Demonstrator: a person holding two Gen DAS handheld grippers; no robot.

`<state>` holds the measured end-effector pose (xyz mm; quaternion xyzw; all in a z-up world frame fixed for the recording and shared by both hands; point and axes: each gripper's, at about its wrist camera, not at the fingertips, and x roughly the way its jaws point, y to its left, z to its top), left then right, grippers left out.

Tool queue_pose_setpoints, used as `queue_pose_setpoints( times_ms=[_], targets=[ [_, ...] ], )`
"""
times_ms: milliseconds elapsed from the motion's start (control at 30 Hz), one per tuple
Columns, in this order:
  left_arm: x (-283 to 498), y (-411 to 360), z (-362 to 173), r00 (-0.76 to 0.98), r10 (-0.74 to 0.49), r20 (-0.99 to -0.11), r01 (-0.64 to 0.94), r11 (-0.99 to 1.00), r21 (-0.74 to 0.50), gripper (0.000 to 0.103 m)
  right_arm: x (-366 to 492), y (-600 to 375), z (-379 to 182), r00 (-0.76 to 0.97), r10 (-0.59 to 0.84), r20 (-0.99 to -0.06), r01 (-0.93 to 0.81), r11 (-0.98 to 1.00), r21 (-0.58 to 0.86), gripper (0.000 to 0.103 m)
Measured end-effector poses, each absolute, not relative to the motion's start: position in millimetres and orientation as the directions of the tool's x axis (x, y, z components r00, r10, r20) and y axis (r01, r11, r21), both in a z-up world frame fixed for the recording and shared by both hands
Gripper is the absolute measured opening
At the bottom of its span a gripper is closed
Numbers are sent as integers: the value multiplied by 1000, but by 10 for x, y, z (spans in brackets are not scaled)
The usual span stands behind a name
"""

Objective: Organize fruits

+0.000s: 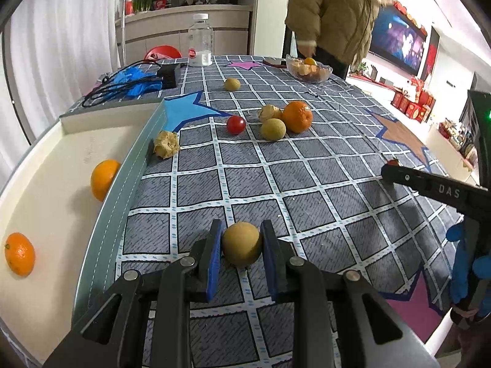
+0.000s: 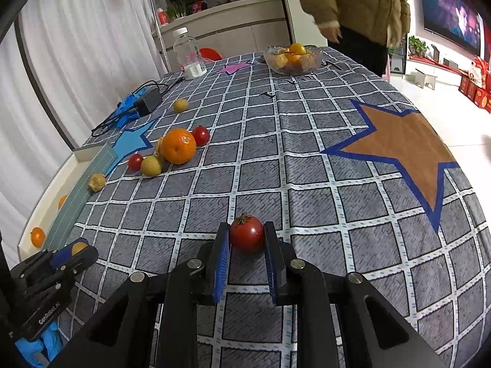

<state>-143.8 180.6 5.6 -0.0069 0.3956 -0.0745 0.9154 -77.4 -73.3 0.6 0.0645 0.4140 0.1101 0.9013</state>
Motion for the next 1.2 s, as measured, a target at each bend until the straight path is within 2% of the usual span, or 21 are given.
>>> queue_pose_setpoints(
  times_ms=[700,933,1200],
  targets=[
    [-1464,1901,81,675,-187,-714,128,982,-137,27,-898,-564,112,619,290,-730,-185,957,224,22],
    [-1569,2025,321,709,-199,-676,136,980,-146,27,-862,-239,344,617,324,-717,-250,945,211,22],
    [-1570,2653,590,754,-53,-655,-16,995,-99,27,-755,503,521,573,406,-712,-378,902,210,22]
  ],
)
